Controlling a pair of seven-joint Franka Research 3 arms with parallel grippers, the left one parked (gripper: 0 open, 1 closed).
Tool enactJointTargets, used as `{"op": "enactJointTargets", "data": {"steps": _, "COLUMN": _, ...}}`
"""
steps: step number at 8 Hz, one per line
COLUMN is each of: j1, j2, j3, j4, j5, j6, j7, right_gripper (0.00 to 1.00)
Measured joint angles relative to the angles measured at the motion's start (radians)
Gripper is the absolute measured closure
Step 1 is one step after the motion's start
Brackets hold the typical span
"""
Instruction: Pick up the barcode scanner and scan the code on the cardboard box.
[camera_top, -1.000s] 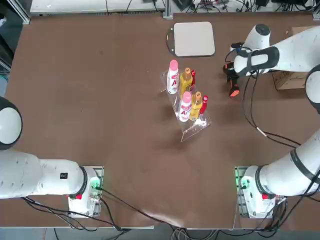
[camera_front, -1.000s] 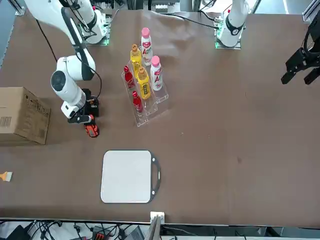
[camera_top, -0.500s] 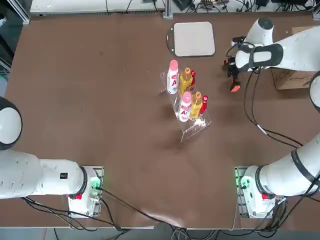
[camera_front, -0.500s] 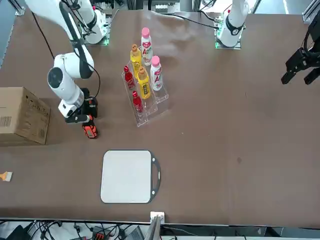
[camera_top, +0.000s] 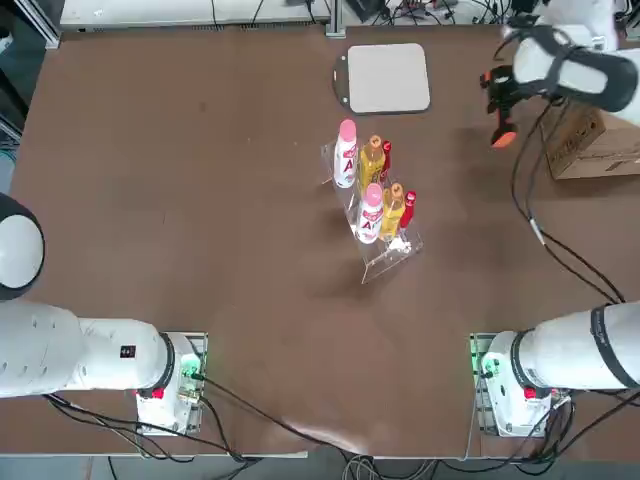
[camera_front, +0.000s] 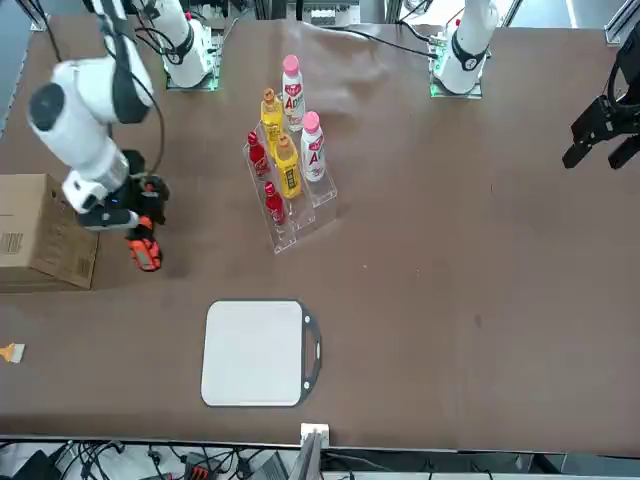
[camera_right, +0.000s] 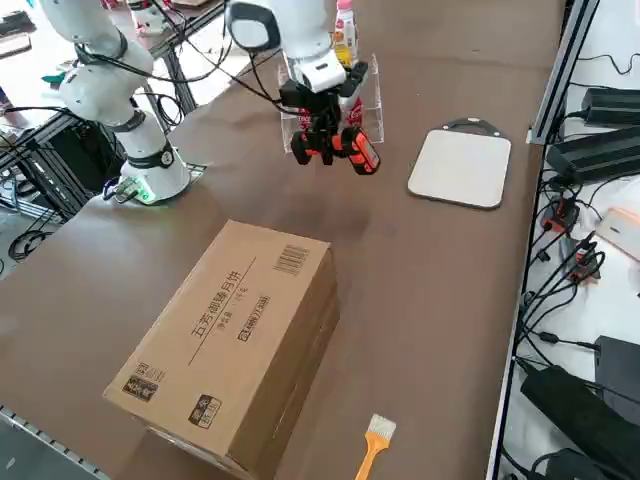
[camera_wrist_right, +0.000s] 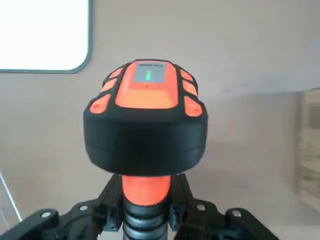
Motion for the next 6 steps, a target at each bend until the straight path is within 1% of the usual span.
{"op": "enactJointTargets", "data": {"steps": 1, "j1": -0.079, "j2": -0.015, "j3": -0.004, "j4": 0.057, "j5": -0.001, "j6": -0.083, "j7": -0.085, "right_gripper": 0.56}}
{"op": "enactJointTargets", "data": {"steps": 3, "j1": -0.254, "j2": 0.004, "j3": -0.011, "j4": 0.208, "j5": -0.002, "j6": -0.214, "j7": -0.295, "right_gripper": 0.56}}
{"op": "enactJointTargets", "data": {"steps": 5, "j1": -0.402, "j2": 0.072, "j3": -0.014, "j4": 0.312, "j5": -0.003, "j6": -0.250, "j7": -0.486, "right_gripper": 0.56}}
{"op": "enactJointTargets", "data": {"steps": 6, "j1": -0.455, "j2": 0.121, "j3": -0.014, "j4": 0.346, "j5": -0.002, "j6": -0.250, "j7": -0.552, "right_gripper": 0.56}}
